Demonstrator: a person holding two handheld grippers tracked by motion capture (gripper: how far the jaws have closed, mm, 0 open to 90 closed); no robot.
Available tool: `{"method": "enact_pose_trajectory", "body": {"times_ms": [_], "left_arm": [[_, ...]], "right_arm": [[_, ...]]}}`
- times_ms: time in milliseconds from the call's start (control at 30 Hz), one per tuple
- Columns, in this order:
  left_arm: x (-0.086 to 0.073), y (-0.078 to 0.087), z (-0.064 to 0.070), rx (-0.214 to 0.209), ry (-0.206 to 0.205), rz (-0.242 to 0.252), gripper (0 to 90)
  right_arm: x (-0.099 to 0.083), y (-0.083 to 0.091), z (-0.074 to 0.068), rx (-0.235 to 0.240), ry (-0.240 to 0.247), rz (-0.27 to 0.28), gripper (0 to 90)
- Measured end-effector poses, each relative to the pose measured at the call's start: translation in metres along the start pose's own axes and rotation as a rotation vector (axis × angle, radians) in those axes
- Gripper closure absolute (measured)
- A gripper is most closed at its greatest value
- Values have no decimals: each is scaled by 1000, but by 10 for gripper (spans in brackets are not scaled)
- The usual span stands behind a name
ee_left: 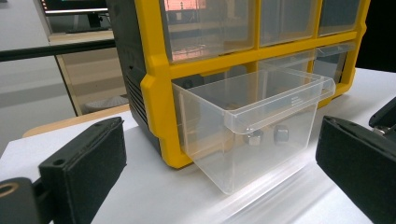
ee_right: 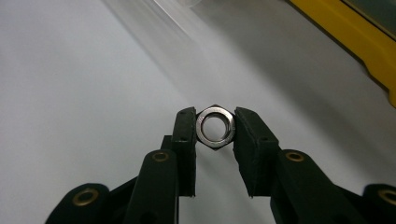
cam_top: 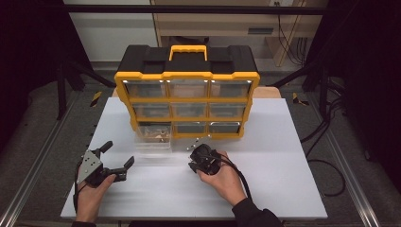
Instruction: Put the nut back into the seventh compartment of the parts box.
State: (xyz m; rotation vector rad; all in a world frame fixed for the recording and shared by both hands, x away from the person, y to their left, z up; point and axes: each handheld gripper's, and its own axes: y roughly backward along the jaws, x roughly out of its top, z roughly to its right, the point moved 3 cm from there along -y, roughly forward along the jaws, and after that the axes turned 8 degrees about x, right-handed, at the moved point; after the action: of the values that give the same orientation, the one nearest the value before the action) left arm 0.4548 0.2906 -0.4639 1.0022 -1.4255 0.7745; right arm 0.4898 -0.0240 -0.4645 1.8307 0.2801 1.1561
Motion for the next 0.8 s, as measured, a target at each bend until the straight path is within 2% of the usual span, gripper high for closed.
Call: {"method": "enact_pose_trajectory", "body": {"times_ms": [167, 200, 367, 400, 433, 533, 567, 700, 800], "left_arm": [[0, 0, 0, 0, 0, 0, 14], [0, 0, 0, 0, 0, 0, 14], [0, 0, 0, 0, 0, 0, 14], [0, 0, 0, 0, 0, 0, 14], [0, 0, 0, 0, 0, 0, 14], [0, 0, 0, 0, 0, 0, 14], [0, 0, 0, 0, 0, 0, 14], [0, 0, 0, 0, 0, 0, 14], [0, 0, 0, 0, 0, 0, 14]], "right_arm": [[1, 2, 0, -4, -1, 16, 701], [1, 3, 1, -11, 13, 11, 701], [3, 6, 1, -17, 3, 27, 701], [3, 7, 2, -16, 18, 32, 701], [3, 7, 1, -17, 5, 34, 701], [4, 9, 2, -21, 20, 42, 702], [5, 9, 1, -14, 5, 49, 701], [5, 11, 2, -26, 15, 46, 701], [6, 12, 2, -25, -2, 64, 701]]}}
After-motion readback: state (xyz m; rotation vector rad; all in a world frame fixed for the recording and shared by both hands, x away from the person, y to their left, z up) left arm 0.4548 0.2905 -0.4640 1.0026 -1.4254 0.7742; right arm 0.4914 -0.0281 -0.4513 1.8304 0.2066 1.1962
